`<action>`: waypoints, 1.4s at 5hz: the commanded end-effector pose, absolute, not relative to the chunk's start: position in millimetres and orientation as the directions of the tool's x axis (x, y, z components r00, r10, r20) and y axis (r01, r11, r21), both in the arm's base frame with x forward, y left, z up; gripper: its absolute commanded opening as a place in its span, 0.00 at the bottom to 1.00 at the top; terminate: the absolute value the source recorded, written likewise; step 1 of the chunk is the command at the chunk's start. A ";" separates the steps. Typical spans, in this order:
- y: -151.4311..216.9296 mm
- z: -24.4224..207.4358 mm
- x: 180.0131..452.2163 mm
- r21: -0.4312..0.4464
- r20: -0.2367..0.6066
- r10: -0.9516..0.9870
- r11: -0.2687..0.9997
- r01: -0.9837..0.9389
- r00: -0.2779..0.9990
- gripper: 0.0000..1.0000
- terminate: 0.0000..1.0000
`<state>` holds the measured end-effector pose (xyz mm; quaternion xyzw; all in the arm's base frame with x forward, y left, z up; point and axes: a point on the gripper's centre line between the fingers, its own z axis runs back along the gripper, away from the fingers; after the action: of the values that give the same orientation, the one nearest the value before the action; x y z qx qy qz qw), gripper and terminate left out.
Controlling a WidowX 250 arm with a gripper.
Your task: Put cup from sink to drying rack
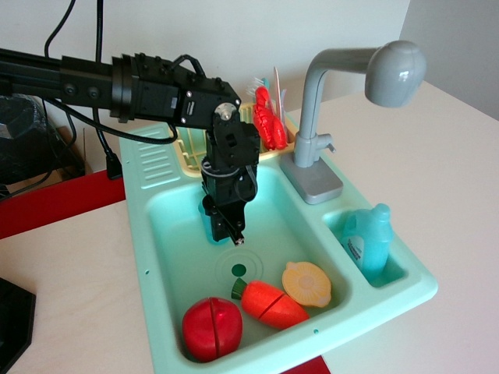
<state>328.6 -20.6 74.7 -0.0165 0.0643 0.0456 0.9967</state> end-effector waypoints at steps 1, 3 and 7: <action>-21.0 142.2 349.7 -0.055 0.043 0.089 0.995 -0.086 0.995 0.00 0.00; 0.9 223.4 377.4 -0.058 0.180 0.116 0.993 -0.107 0.977 0.00 0.00; 124.2 166.8 375.5 0.048 0.075 0.333 0.940 -0.337 0.940 0.00 0.00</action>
<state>374.7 125.7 144.2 0.0242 -0.0086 0.1779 0.9837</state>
